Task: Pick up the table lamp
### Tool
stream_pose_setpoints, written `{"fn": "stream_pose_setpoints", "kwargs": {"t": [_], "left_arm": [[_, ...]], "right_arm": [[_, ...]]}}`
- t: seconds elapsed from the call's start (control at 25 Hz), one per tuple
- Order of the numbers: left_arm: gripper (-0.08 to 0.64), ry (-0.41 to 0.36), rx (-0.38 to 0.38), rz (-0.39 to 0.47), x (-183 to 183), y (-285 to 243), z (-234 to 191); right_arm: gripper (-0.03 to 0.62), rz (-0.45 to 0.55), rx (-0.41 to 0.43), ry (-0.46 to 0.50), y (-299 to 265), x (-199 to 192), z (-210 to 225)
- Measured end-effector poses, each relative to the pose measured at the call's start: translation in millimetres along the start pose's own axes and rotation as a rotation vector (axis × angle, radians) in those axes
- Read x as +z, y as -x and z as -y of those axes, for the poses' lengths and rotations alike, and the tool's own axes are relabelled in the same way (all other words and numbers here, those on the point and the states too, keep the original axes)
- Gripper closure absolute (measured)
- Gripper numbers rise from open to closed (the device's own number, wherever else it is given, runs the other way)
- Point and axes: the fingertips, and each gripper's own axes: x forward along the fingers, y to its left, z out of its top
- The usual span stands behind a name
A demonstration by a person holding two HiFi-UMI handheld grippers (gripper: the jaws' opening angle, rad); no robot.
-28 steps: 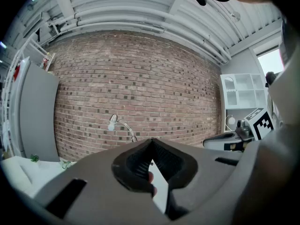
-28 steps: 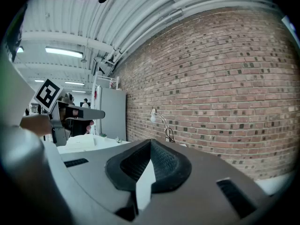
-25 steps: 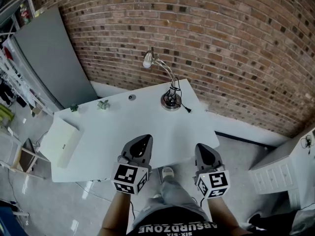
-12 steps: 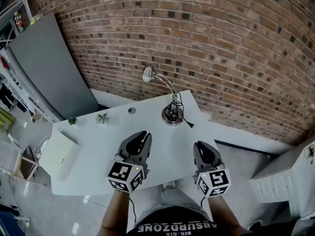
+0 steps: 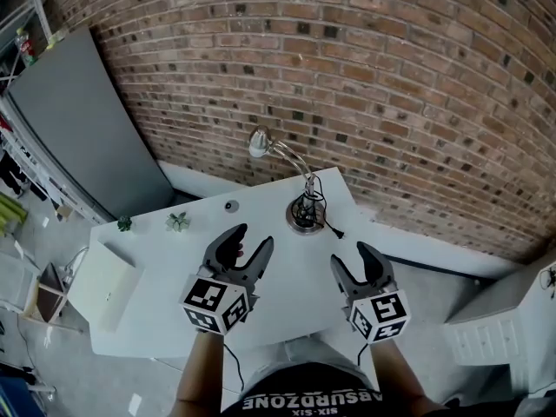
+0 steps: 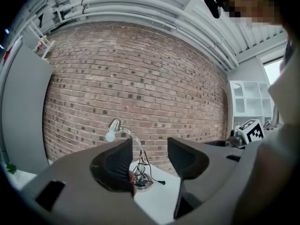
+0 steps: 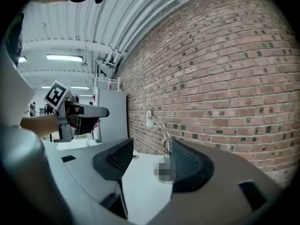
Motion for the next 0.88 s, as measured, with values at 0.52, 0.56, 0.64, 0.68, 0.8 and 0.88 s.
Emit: {"fn": "stream_pose_setpoints", "kwargs": {"t": [0.52, 0.56, 0.64, 0.68, 0.8, 0.88], "left_arm": [[0.336, -0.014, -0.004, -0.029, 9, -73, -35], [0.336, -0.008, -0.003, -0.032, 9, -79, -39], [0.336, 0.008, -0.004, -0.038, 8, -92, -46], [0.336, 0.016, -0.006, -0.041, 7, -98, -49], [0.336, 0.038, -0.009, -0.046, 4, -117, -59], [0.336, 0.049, -0.013, -0.049, 3, -130, -65]], "right_arm": [[0.333, -0.048, 0.047, -0.008, -55, -10, 34], [0.331, -0.053, 0.052, -0.009, -61, -11, 37], [0.330, -0.062, 0.062, -0.011, -72, -12, 42], [0.330, -0.067, 0.068, -0.010, -78, -13, 44], [0.328, -0.081, 0.085, -0.007, -98, -16, 49], [0.328, -0.088, 0.095, -0.009, -112, -18, 53]]}}
